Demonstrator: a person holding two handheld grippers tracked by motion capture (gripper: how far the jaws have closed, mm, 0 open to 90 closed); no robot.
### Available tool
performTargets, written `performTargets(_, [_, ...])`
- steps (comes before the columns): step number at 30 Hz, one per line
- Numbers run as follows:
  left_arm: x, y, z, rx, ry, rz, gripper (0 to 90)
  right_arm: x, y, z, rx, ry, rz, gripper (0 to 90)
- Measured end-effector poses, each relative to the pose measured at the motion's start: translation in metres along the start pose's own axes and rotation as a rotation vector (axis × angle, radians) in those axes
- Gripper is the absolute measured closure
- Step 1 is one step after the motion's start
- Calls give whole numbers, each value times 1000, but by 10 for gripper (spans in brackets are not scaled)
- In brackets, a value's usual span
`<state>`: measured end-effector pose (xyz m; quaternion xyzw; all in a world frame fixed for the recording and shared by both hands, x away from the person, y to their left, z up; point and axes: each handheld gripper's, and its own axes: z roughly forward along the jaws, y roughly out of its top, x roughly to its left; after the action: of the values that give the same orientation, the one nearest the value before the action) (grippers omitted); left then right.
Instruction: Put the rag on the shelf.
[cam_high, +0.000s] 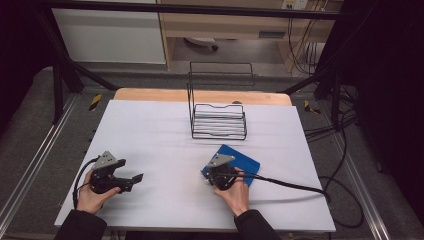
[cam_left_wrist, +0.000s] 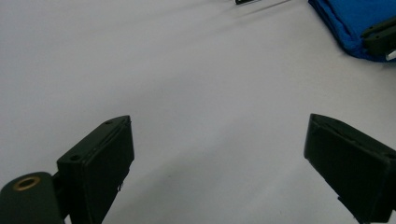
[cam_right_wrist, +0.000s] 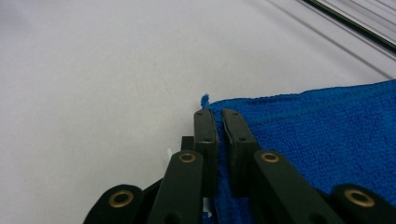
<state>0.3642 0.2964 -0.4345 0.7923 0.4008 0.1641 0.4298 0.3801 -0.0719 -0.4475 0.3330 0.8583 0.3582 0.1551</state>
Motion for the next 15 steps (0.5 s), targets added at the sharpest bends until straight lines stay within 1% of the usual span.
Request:
performTargets(1, [0, 0, 0, 0, 0, 0, 86, -1, 1, -1, -1, 10, 6, 867])
performTargets(2, [0, 0, 0, 0, 0, 0, 86, -1, 3, -5, -10, 33, 9, 870])
performTargets(3, [0, 0, 0, 0, 0, 0, 86, -1, 3, -5, -10, 33, 9, 870])
performTargets(4, [0, 0, 0, 0, 0, 0, 87, -1, 5, -10, -27, 61, 14, 872])
performTargets(5, [0, 0, 0, 0, 0, 0, 87, -1, 5, -10, -27, 61, 14, 872])
performTargets(6, [0, 0, 0, 1, 1, 1, 87, -1, 6, -12, -34, 76, 22, 873])
performTargets(7, [0, 0, 0, 1, 1, 1, 87, 0, 8, -16, -49, 107, 31, 873])
performTargets(8, [0, 0, 0, 0, 1, 0, 87, 0, 9, -19, -57, 127, 36, 873])
performTargets(9, [0, 0, 0, 1, 1, 0, 87, 2, 10, -22, -67, 162, 51, 873])
performTargets(10, [0, 0, 0, 1, 1, 0, 88, 7, 12, -25, -68, 206, 48, 873])
performTargets(11, [0, 0, 0, 2, 1, 1, 88, 7, 12, -25, -68, 206, 48, 873])
performTargets(12, [0, 0, 0, 1, 1, 1, 87, 13, 12, -26, -59, 238, 21, 873])
performTargets(13, [0, 0, 0, 1, 1, 1, 87, 13, 12, -26, -59, 238, 21, 873])
performTargets(14, [0, 0, 0, 1, 1, -1, 87, 19, 13, -24, -49, 267, 1, 872])
performTargets(15, [0, 0, 0, 1, 1, 1, 87, 19, 13, -24, -49, 267, 1, 872])
